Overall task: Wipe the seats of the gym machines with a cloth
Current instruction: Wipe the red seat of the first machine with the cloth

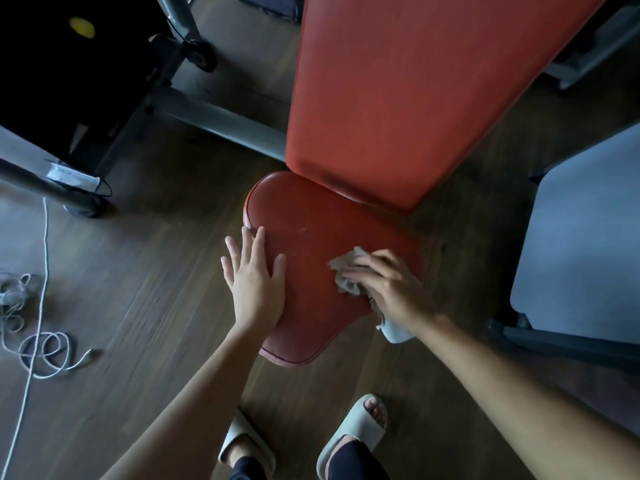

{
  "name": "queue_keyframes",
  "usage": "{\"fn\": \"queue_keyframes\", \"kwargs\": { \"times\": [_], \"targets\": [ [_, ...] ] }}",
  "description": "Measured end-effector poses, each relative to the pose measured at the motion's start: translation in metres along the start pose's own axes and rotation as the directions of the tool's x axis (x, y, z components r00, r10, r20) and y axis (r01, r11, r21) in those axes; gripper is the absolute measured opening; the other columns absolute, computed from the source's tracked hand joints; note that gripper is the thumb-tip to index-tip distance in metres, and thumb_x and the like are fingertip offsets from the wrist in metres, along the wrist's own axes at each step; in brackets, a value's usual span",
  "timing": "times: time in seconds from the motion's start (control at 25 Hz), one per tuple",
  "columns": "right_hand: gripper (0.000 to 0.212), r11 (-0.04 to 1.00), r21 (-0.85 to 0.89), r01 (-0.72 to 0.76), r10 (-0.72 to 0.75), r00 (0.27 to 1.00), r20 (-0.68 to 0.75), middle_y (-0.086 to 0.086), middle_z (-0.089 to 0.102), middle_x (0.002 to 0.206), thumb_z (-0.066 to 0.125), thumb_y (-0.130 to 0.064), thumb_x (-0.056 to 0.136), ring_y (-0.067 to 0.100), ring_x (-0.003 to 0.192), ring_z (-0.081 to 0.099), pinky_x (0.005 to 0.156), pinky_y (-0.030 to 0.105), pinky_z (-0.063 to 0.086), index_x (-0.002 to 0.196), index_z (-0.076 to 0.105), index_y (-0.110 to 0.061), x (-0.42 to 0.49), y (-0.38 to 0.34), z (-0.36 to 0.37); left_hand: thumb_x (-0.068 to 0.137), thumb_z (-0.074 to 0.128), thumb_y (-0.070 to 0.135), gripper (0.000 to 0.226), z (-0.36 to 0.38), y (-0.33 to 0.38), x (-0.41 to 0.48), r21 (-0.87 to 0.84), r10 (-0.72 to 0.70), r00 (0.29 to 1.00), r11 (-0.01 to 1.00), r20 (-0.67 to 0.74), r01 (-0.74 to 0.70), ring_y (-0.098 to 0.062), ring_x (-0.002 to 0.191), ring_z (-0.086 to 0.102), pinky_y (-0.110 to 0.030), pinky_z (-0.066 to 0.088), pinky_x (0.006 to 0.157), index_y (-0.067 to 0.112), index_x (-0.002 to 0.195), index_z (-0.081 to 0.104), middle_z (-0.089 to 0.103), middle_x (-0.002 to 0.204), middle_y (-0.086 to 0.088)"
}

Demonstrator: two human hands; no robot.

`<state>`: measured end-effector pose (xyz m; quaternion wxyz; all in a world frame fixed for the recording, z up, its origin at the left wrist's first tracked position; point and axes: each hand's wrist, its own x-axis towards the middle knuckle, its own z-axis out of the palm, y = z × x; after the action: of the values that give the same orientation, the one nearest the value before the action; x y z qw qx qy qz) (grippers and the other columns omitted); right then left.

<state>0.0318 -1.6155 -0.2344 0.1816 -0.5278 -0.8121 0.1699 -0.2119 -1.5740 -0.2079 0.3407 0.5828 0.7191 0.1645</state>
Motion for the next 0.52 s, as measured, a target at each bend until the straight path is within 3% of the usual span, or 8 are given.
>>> {"fn": "queue_keyframes", "kwargs": {
  "times": [0.12, 0.28, 0.52],
  "targets": [
    [0.030, 0.978, 0.000, -0.207, 0.206, 0.973, -0.108, -0.005, 0.066, 0.119, 0.066, -0.008, 0.092, 0.024, 0.101, 0.058, 0.091, 0.042, 0.051, 0.118, 0.073, -0.018, 0.014, 0.022, -0.007, 0.103, 0.043, 0.039, 0.061, 0.019, 0.018, 0.013, 0.144, 0.120, 0.991, 0.981, 0.053, -0.126, -0.025, 0.154, -0.010, -0.041, -0.008, 0.125, 0.019, 0.158, 0.024, 0.005, 0.168, -0.004],
    [0.037, 0.909, 0.120, -0.400, 0.417, 0.887, -0.200, 0.001, 0.067, 0.124, 0.062, 0.000, 0.091, 0.024, 0.114, 0.059, 0.104, 0.037, 0.046, 0.125, 0.069, -0.014, 0.038, 0.038, -0.002, 0.105, 0.023, 0.048, 0.068, 0.042, 0.020, 0.026, 0.413, 0.129, 0.990, 0.900, 0.056, -0.141, -0.031, 0.153, -0.017, -0.045, -0.010, 0.124, 0.013, 0.160, 0.004, -0.009, 0.167, -0.009],
    [0.035, 0.881, -0.028, -0.473, 0.463, 0.871, -0.164, 0.008, 0.069, 0.122, 0.061, -0.014, 0.093, 0.029, 0.118, 0.061, 0.097, 0.050, 0.048, 0.127, 0.066, -0.014, 0.071, 0.052, 0.003, 0.105, 0.026, 0.046, 0.066, 0.044, 0.016, 0.033, 0.430, 0.101, 0.995, 0.897, 0.019, -0.099, -0.030, 0.154, -0.013, -0.044, -0.005, 0.126, 0.013, 0.160, 0.008, -0.004, 0.168, -0.009]
  ]
}}
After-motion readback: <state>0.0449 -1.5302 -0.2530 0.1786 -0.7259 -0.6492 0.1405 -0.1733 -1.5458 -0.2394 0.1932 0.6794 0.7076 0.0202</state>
